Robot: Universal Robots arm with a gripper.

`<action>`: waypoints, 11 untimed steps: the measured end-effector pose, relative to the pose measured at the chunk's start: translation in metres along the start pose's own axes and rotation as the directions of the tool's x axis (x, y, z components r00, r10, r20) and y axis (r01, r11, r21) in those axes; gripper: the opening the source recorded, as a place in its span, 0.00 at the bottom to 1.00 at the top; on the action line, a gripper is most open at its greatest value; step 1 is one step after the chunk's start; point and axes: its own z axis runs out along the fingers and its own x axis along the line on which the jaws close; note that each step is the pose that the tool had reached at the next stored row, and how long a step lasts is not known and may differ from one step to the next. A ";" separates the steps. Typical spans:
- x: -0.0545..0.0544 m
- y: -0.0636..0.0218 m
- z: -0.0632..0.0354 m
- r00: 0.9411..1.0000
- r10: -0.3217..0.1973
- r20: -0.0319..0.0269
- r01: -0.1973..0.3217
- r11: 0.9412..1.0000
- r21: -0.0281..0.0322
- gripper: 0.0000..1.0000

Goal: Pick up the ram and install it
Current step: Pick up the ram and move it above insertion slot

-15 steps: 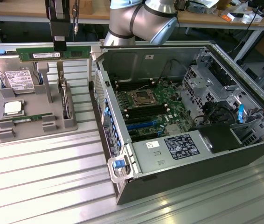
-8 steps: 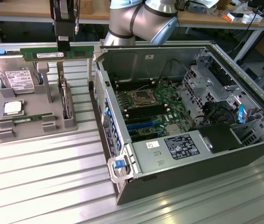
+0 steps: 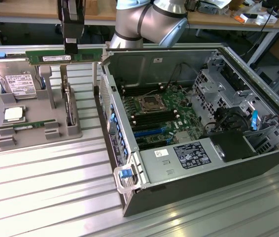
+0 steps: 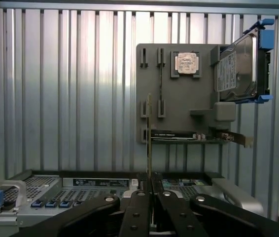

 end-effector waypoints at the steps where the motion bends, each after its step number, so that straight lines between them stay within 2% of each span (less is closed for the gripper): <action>1: 0.000 -0.0007 0.0000 1.000 0.000 0.000 0.000 1.000 0.000 0.12; 11: 0.000 -0.0086 -0.0004 1.000 0.000 -0.001 0.000 1.000 0.000 0.12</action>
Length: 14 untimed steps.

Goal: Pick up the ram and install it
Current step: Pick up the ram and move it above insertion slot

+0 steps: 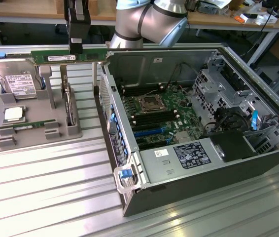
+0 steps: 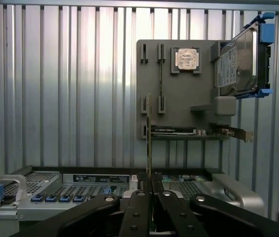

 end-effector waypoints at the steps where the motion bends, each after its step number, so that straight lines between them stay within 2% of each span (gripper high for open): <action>1: 0.000 -0.0007 0.0000 1.000 0.000 0.000 0.000 1.000 0.000 0.12; 14: 0.000 -0.0123 -0.0005 1.000 0.000 -0.001 0.000 1.000 0.000 0.12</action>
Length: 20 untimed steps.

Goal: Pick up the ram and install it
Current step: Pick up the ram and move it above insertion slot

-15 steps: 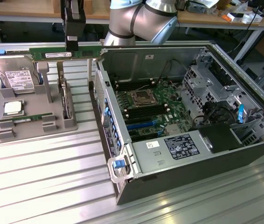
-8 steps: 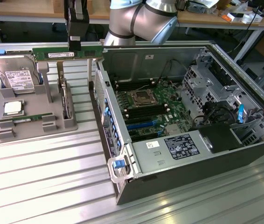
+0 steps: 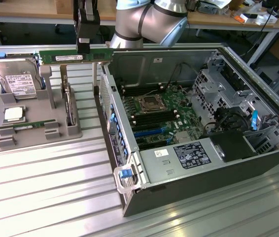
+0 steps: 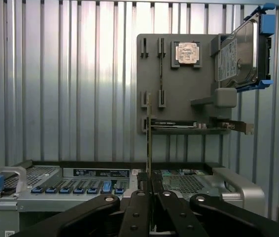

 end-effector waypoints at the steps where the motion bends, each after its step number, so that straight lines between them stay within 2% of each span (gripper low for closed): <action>1: 0.000 -0.0013 -0.0001 1.000 0.000 0.000 0.000 1.000 0.000 0.12; 10: 0.000 -0.0122 -0.0005 1.000 0.000 -0.001 0.000 1.000 0.000 0.12; 20: 0.000 -0.0207 -0.0009 1.000 0.000 -0.001 0.000 1.000 0.000 0.12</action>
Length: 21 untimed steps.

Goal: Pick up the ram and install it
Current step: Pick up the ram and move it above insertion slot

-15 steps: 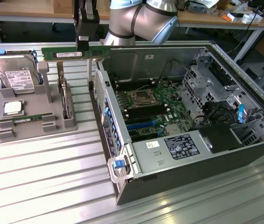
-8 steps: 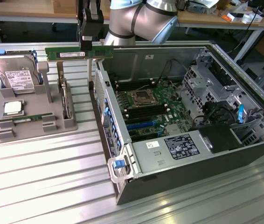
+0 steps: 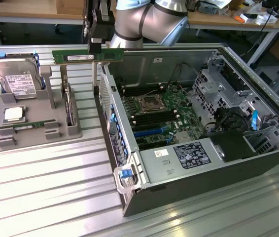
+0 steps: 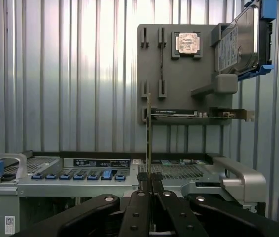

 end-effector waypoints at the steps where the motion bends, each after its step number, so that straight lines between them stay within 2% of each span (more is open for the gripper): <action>1: 0.000 -0.0010 0.0000 1.000 0.000 0.000 0.000 1.000 0.000 0.12; 12: 0.000 -0.0137 -0.0005 1.000 0.000 -0.001 0.000 1.000 0.000 0.12; 21: 0.000 -0.0200 -0.0008 1.000 0.000 -0.001 0.000 1.000 0.000 0.12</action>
